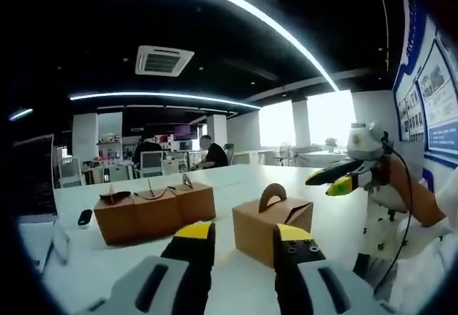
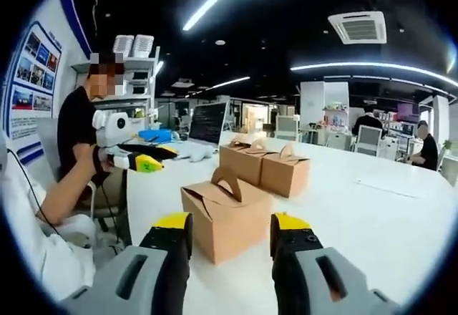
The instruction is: Pick up one paper box from the group, open the paper box, and remove the item inside
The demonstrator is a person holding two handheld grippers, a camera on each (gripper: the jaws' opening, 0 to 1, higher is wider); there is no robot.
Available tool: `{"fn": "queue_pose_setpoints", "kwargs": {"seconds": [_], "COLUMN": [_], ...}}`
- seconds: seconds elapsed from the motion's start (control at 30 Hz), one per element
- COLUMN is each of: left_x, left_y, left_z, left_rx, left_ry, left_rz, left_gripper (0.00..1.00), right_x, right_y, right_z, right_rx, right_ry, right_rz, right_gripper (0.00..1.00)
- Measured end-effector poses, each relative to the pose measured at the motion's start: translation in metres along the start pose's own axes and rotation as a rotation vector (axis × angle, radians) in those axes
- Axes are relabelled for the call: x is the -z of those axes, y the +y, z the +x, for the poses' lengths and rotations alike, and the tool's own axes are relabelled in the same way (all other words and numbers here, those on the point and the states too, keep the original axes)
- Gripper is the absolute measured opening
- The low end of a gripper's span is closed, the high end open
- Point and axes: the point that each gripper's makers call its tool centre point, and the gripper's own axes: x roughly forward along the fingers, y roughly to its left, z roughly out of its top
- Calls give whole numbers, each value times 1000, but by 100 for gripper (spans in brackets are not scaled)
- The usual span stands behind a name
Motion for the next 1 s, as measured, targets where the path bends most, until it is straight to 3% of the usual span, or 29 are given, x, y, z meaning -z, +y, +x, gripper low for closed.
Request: {"fn": "queue_pose_setpoints", "kwargs": {"seconds": [0.6,1.0], "left_x": [-18,-20], "left_y": [13,12], "left_z": [-21,-22], "left_rx": [-56,-64], "left_ry": [-45,-51], "left_rz": [-6,-23], "left_gripper": [34,34], "right_x": [-25,-24], "right_y": [-16,-31], "right_z": [-24,-22], "right_rx": [59,63], "right_ry": [-68,-66], "right_rz": [0,1], "right_gripper": [44,44]}}
